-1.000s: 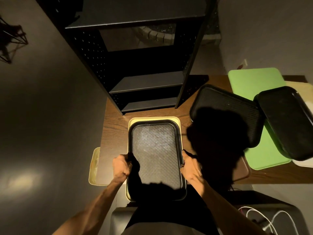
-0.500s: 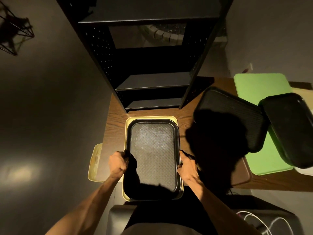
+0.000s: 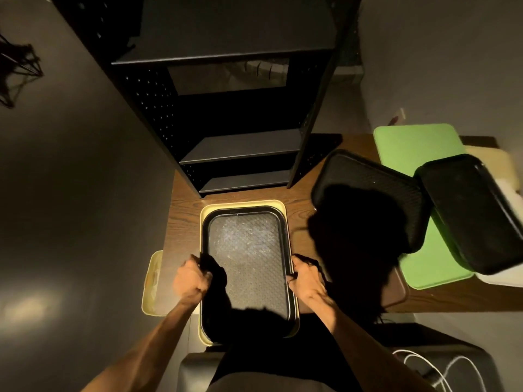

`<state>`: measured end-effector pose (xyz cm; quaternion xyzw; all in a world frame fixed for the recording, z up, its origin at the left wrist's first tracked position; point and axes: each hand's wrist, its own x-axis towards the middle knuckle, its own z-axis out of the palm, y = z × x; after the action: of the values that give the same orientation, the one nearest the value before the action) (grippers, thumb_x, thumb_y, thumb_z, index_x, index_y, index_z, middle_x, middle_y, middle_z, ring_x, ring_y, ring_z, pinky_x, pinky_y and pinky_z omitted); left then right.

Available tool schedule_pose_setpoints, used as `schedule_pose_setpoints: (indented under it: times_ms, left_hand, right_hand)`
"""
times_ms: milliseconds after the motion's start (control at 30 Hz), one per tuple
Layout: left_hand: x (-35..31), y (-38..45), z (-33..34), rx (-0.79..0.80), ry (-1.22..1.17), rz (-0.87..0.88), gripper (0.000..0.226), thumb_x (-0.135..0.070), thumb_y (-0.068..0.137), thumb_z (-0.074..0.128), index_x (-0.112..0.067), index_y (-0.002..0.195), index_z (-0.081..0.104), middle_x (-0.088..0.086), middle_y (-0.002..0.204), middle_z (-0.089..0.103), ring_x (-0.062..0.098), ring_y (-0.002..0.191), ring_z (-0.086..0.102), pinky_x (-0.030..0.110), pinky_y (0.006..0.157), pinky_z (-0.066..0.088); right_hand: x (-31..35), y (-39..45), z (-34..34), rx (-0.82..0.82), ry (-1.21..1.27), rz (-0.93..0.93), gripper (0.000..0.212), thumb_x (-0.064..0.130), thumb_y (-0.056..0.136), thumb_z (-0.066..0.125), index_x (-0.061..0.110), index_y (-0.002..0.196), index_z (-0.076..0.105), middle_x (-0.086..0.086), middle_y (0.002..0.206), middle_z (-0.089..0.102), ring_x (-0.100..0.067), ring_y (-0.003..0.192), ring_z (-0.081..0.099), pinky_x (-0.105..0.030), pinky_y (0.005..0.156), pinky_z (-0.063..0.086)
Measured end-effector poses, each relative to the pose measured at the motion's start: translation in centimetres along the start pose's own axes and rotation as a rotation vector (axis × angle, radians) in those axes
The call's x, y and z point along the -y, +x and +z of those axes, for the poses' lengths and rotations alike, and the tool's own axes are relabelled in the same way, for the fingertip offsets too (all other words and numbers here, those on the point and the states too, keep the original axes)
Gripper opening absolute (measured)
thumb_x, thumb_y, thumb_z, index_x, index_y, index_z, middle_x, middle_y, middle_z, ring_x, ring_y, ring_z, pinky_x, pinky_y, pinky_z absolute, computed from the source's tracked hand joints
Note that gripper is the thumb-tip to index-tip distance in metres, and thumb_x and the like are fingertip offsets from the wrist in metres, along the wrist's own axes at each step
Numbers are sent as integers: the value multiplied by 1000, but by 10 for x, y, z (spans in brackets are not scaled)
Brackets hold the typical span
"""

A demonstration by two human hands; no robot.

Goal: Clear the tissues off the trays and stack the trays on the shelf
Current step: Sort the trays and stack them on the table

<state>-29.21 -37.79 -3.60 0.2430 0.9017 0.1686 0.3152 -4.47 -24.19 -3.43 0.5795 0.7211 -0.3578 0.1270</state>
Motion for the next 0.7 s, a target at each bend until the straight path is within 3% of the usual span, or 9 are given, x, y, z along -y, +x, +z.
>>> schedule_pose_setpoints:
  times_ms: [133,267,467,567,700]
  left_hand:
    - [-56,2,-8,2,40,119,45,-19,74,68,-2,114,56,21,109,59,40,100,60,43,82,49]
    - [-126,4,1,51,-45,148,29,-11,78,68,-11,107,65,13,105,72,30,99,69,37,87,56]
    - [-213,-13,40,92,-110,223,26,-10,85,66,-11,110,67,8,110,72,23,104,67,34,93,55]
    - [-248,-25,65,85,-138,217,19,-8,82,65,-10,100,69,8,98,74,23,96,69,29,86,52]
    - [-289,-41,98,125,-174,199,20,-4,83,66,-5,102,70,8,96,72,19,92,66,25,85,47]
  right_hand:
    - [-6,14,-39,-109,79,-89,45,17,86,65,15,131,60,-7,116,69,-28,106,66,-37,94,53]
    - [-26,33,-81,-217,174,-67,42,25,83,67,22,125,64,0,115,71,-23,104,68,-37,90,56]
    - [-73,50,-140,-311,238,-146,44,26,84,69,20,127,64,-1,111,70,-25,99,68,-38,88,55]
    - [-97,52,-171,-306,227,-149,47,32,87,68,24,133,60,4,114,68,-21,102,67,-35,89,53]
    - [-134,61,-212,-247,274,-163,48,41,92,63,28,137,54,8,119,65,-17,106,64,-34,89,53]
